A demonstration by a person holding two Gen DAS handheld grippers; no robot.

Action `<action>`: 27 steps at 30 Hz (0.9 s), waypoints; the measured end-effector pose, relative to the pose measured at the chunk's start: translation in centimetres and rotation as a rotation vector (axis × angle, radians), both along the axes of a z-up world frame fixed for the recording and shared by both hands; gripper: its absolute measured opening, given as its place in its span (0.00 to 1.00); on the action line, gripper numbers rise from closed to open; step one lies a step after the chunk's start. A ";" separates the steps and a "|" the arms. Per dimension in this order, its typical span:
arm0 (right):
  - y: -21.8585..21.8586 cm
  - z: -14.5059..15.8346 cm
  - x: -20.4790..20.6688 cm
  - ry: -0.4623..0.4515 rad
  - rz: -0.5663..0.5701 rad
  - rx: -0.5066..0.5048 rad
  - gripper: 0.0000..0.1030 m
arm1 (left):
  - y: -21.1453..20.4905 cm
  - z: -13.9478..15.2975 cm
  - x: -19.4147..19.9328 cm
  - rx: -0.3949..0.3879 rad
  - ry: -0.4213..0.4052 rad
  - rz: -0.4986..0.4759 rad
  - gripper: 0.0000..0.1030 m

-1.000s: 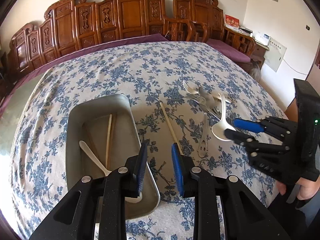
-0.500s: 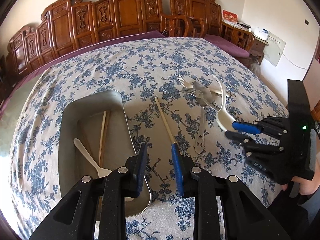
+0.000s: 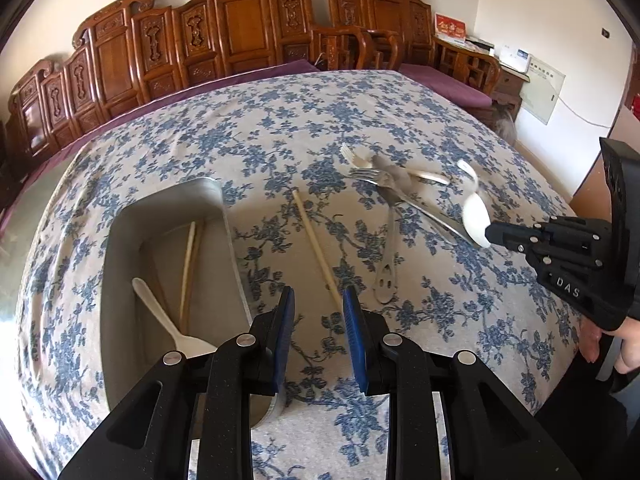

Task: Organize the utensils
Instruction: 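Grasp a wooden chopstick with the left tool while the right tool grasps a large white plastic spoon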

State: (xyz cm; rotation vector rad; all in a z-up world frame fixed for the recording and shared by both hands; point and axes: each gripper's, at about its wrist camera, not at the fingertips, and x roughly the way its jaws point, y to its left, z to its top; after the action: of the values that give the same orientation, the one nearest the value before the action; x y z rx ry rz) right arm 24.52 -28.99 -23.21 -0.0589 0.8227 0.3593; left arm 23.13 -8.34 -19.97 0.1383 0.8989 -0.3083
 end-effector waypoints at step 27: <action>0.2 2.2 -0.9 -0.077 0.042 0.075 0.02 | -2.9 -4.0 0.0 0.067 0.078 -0.051 0.14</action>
State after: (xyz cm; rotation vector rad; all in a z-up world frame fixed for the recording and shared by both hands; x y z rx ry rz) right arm 23.57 -28.79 -20.99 -0.0201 0.7323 0.4251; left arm 23.17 -11.19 -23.99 0.2124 0.9845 -0.3334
